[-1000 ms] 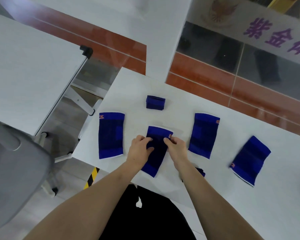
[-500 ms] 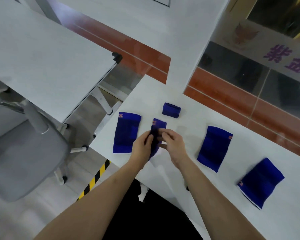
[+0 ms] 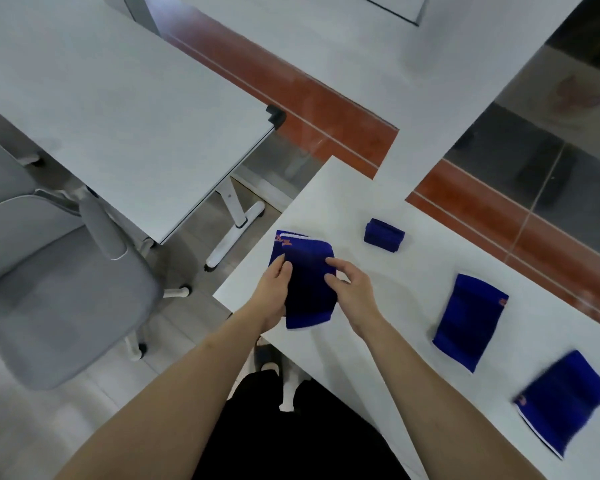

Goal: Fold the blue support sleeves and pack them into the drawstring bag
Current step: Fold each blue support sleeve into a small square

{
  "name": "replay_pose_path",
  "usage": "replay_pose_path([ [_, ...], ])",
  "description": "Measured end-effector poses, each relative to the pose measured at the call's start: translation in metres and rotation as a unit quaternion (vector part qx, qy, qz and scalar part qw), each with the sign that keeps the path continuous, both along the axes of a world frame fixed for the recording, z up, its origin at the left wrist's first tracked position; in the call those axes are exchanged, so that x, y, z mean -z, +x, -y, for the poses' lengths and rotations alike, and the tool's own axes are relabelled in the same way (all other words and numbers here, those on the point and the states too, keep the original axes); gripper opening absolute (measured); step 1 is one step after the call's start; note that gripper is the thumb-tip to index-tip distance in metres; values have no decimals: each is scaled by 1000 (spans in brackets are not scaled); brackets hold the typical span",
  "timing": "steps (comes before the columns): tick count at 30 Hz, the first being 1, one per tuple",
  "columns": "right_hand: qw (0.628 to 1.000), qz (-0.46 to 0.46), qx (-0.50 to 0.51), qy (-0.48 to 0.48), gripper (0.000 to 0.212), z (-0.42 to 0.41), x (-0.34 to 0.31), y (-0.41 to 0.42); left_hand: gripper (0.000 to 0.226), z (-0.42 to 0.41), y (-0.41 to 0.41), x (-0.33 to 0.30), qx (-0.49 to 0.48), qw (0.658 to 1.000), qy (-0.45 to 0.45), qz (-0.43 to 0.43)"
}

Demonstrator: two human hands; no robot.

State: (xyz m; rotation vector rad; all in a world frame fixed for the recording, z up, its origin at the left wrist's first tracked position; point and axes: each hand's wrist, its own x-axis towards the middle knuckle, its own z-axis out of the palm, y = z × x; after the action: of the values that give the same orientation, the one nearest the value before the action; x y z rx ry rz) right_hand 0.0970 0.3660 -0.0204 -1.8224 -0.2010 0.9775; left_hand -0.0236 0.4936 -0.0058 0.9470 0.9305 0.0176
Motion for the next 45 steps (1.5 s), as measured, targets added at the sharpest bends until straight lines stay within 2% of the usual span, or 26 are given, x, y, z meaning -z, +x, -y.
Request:
replay_pose_path([
  [4, 996, 63, -63, -20, 47, -14, 14, -5, 30, -28, -4, 2, 72, 997, -10, -26],
  [7, 992, 75, -92, -43, 54, -25, 28, -11, 41, -48, -4, 8, 173, 978, 90, -75],
  [10, 981, 114, -133, -82, 63, -32, 40, -17, 52, -64, -2, 17, 226, 953, 166, -111],
  [15, 964, 165, -156, -141, 70, -44, 53, -25, 66, -77, -1, 34, 225, 947, 189, -128],
  [21, 927, 259, -188, -197, 71, -51, 57, -36, 73, -83, -1, 52, 235, 942, 209, -117],
  [25, 909, 289, -191, -230, 70, -56, 60, -42, 80, -84, -2, 59, 257, 926, 244, -131],
  [27, 900, 300, -196, -250, 70, -57, 63, -43, 80, -85, -2, 63, 289, 904, 280, -143],
  [30, 878, 329, -207, -279, 70, -57, 65, -41, 84, -86, -3, 66, 348, 840, 381, -171],
  [32, 867, 338, -210, -299, 70, -55, 67, -38, 87, -83, -2, 65, 377, 802, 414, -207],
  [34, 867, 332, -211, -305, 71, -52, 68, -36, 85, -79, -2, 67, 386, 783, 427, -235],
  [36, 868, 331, -219, -300, 71, -49, 68, -34, 75, -74, 1, 68, 362, 795, 423, -243],
  [40, 871, 328, -226, -287, 69, -45, 67, -32, 38, -67, 13, 68, 285, 855, 368, -229],
  [45, 878, 328, -225, -266, 67, -39, 68, -33, 26, -64, 26, 60, 142, 950, 202, -190],
])
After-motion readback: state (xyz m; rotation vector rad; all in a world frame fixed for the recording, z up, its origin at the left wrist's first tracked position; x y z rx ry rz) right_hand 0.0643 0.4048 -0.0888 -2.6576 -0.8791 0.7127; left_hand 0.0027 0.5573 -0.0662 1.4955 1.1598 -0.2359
